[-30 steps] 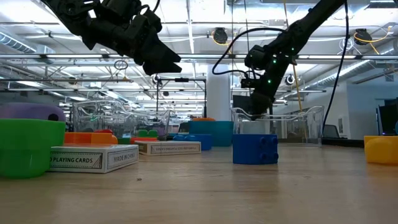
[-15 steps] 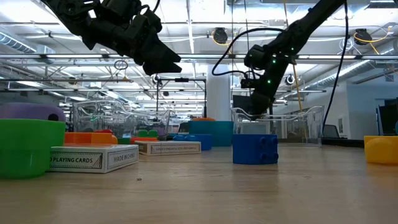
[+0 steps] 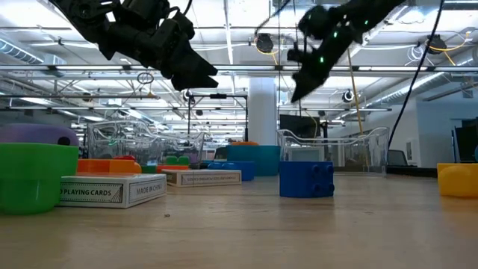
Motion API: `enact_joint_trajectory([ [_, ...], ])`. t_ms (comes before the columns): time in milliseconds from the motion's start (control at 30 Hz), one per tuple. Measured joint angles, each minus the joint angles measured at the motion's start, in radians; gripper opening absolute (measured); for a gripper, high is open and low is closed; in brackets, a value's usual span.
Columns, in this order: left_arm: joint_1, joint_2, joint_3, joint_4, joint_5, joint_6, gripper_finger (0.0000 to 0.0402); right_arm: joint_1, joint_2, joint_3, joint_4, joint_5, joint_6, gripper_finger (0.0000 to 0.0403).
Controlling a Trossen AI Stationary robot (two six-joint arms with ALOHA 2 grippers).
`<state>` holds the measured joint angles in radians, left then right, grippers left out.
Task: Pick & Place Toys
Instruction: Put the red game piece into the left transparent bin
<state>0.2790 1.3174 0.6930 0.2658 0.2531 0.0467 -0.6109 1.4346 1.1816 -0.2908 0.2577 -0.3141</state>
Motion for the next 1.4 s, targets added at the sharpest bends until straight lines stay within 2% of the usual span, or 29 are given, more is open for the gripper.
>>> enact_joint_trajectory([
  [233, 0.003, -0.028, 0.000, -0.013, -0.001, 0.001, 0.0274, 0.108, -0.112, 0.000, 0.030, 0.000, 0.189, 0.0122],
  [333, 0.004, -0.075, 0.001, -0.014, -0.001, 0.009, 0.0273, 0.159, -0.131, -0.005, 0.033, -0.001, 0.225, 0.0121],
  [500, 0.004, -0.214, 0.003, -0.124, -0.002, 0.087, 0.0273, 0.237, -0.132, -0.042, 0.068, -0.001, 0.251, 0.0121],
  [633, 0.004, -0.319, 0.002, -0.251, -0.039, 0.080, 0.0273, 0.296, -0.132, -0.131, 0.217, -0.001, 0.353, 0.0119],
  [833, -0.007, -0.405, 0.002, -0.415, -0.045, 0.045, 0.0273, 0.393, -0.132, -0.298, 0.483, -0.001, 0.344, 0.0118],
  [967, -0.039, -0.400, 0.000, -0.470, -0.045, 0.022, 0.0274, 0.464, -0.132, -0.417, 0.677, -0.001, 0.338, 0.0118],
  [1167, -0.115, -0.298, -0.001, -0.407, -0.045, 0.004, 0.0273, 0.562, -0.132, -0.558, 0.956, -0.001, 0.369, 0.0116],
  [1267, -0.148, -0.232, 0.000, -0.359, -0.055, -0.031, 0.0273, 0.602, -0.132, -0.598, 1.040, -0.001, 0.373, 0.0116],
  [1400, -0.203, -0.140, 0.000, -0.323, -0.123, -0.117, 0.0273, 0.648, -0.132, -0.626, 1.090, -0.001, 0.364, 0.0116],
])
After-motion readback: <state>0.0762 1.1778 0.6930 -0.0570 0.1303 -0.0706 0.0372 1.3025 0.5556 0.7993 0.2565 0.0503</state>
